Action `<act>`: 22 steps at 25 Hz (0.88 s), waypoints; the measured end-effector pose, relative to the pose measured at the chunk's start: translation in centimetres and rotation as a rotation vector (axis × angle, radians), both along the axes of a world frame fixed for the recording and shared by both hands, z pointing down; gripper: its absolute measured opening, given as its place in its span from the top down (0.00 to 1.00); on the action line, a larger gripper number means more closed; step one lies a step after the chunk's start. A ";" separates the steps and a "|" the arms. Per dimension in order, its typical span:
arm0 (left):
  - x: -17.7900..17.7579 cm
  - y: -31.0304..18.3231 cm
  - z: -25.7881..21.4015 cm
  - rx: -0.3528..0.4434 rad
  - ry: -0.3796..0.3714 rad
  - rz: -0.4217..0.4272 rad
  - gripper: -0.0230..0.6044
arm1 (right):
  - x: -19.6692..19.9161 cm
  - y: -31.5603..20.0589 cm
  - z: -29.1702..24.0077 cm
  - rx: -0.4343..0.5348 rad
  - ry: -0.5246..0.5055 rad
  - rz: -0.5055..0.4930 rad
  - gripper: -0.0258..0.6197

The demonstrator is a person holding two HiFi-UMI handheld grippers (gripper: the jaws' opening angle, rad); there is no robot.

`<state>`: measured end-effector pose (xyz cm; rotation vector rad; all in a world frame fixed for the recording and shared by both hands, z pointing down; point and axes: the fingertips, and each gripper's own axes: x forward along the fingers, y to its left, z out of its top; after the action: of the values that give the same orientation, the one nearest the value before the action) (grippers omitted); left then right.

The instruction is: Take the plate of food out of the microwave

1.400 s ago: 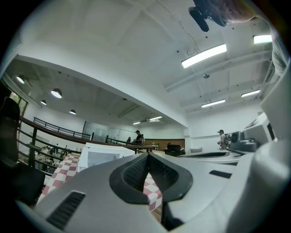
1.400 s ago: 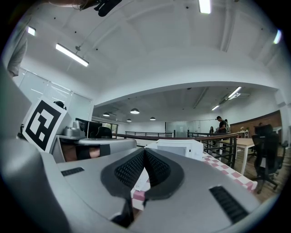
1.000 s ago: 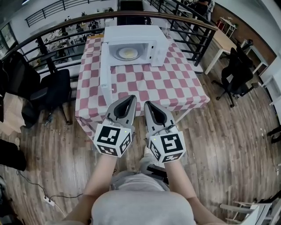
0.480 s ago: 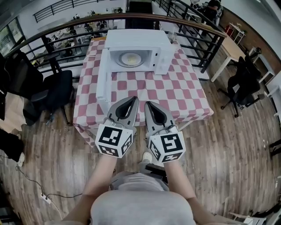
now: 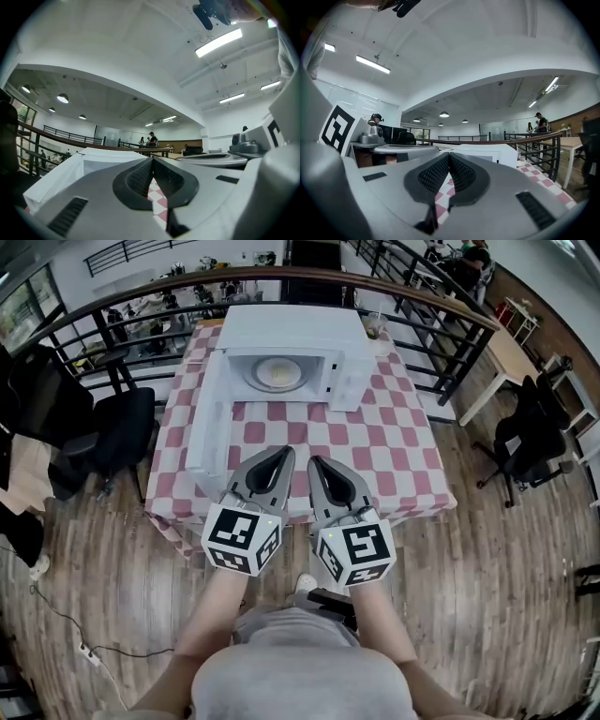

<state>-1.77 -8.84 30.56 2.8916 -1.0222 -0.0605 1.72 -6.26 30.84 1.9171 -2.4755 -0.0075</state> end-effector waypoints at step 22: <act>7.6 -8.0 1.4 -0.041 0.021 -0.158 0.96 | 8.3 -7.6 1.9 -0.048 0.016 -0.152 0.92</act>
<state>5.80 -16.84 31.97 2.7625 -1.2312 -0.0780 9.97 -13.86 32.69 1.7006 -2.5789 0.0355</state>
